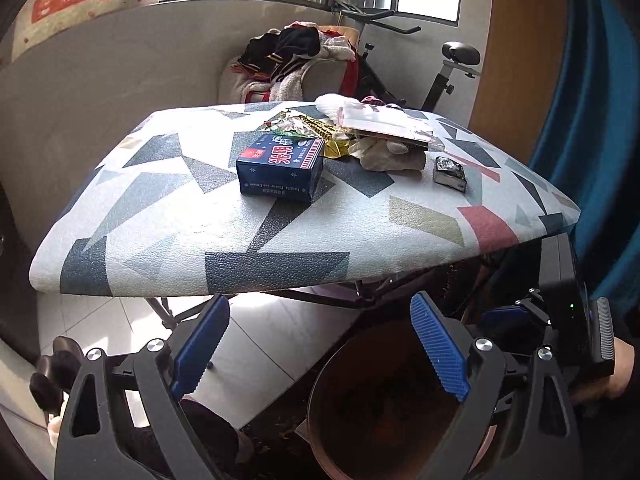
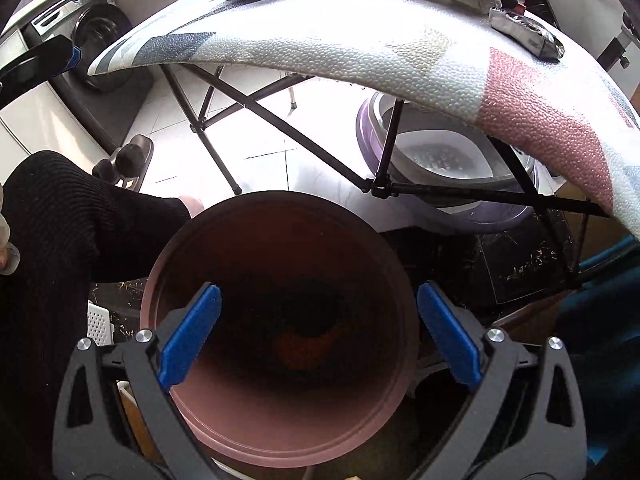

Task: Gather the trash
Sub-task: 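Raise both open grippers from the bin back over the board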

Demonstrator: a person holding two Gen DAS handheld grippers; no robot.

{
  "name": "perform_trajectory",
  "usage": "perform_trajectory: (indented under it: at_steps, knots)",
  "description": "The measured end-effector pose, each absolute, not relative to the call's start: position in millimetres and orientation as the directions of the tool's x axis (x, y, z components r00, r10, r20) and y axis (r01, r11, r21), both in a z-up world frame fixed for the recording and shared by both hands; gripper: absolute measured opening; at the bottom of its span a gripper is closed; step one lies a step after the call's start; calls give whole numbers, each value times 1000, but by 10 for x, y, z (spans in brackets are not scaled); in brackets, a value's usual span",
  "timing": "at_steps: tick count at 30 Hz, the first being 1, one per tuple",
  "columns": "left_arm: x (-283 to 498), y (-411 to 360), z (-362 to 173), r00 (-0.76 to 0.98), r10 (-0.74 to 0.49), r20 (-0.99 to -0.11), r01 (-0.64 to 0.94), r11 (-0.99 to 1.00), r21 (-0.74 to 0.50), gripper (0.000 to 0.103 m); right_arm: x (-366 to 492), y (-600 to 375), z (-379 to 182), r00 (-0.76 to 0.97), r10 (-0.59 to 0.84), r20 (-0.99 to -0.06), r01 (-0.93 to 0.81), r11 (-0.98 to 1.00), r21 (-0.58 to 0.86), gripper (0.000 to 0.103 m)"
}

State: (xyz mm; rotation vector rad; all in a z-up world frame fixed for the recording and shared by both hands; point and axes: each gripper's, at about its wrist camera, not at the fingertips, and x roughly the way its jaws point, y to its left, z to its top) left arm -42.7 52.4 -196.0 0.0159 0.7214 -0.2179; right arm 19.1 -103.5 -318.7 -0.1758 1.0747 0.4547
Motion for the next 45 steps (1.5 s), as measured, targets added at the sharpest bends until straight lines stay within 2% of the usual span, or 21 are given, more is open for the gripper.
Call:
perform_trajectory:
  at_steps: [9,15,25,30,33,39,45]
  knots:
    - [-406,547,-1963,729,-186,-659,192,979,-64,90,217,-1194,-2974,501,274,-821,-378,923,77,97]
    - [-380,540,-1986,720,-185,-669,189,980,-66,90,194,-1328,-2785,594,299,-747,-339,935,104,97]
    - [-382,469,-1965,727,-194,-658,212,976,-53,90,233,-1512,-2676,643,305,-703,-279,947,156,97]
    - [-374,444,-1926,737,-200,-646,219,974,-51,90,239,-1548,-2594,636,331,-697,-295,939,177,97]
    - [-354,479,-1877,747,-206,-632,216,974,-63,90,247,-1537,-2495,671,263,-694,-286,954,86,97]
    - [-257,594,-1767,767,-198,-610,196,978,-71,90,447,-1749,-2296,668,274,-691,-280,954,108,97]
    - [-111,761,-1682,775,-178,-606,167,983,-75,90,751,-2046,-2223,674,228,-702,-254,965,69,97]
